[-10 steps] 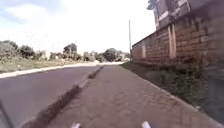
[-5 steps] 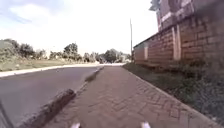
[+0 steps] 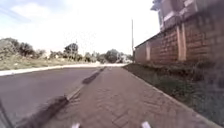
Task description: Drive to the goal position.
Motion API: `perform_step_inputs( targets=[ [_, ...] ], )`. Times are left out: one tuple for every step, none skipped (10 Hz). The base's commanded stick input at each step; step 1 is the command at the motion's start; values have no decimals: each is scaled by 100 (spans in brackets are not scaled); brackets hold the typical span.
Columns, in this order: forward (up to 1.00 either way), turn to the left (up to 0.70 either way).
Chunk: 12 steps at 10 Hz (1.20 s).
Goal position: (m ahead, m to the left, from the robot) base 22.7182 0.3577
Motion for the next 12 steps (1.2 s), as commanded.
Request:
perform_step_inputs(
  targets=[
    [67,-30],
    [67,-34],
    [67,-34],
    [67,-33],
    [67,-21],
    [67,-8],
    [67,0],
    [67,0],
    [67,0],
    [67,0],
    [67,0],
    [67,0]
  ],
)
